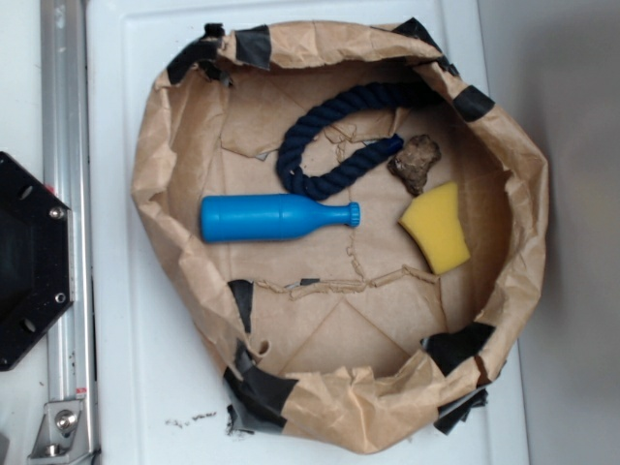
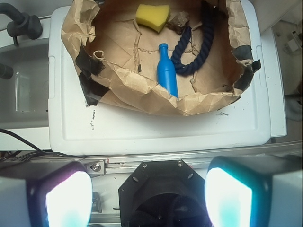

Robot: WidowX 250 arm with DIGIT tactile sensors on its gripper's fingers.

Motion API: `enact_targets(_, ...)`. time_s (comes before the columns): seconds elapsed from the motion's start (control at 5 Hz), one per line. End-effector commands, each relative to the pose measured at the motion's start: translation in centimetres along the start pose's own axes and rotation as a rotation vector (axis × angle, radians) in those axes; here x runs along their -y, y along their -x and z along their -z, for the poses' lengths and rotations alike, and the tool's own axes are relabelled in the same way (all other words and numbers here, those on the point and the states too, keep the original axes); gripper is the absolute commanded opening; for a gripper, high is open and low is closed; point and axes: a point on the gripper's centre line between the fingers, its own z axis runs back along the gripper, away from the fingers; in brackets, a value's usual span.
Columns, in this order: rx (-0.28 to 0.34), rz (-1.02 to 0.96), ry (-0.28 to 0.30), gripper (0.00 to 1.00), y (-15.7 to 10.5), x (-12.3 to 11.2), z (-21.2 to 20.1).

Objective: Grab the rock.

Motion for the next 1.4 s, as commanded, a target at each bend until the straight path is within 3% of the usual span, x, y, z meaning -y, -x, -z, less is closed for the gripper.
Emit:
enact_targets(0.0,0.0,0.0,0.0,1.0,0.0,0.0,0.0)
enact_targets(0.2,0.036,-0.032,-0.158,1.0,-4.1,-0.8,3.6)
enact_targets(0.4,0.211,0.076,-0.03,1.0,-7.7,0.1,6.5)
enact_targets(0.6,0.364,0.21,-0.09,1.0,-11.1,-0.6,9.3)
enact_targets(0.8,0.362,0.241,-0.048,1.0,-13.9,-2.4,12.4)
enact_targets(1.0,0.316,0.251,-0.086,1.0,-16.1,-3.6,15.2)
enact_targets(1.2,0.276,0.233,-0.095,1.0,-16.8,-5.4,16.9)
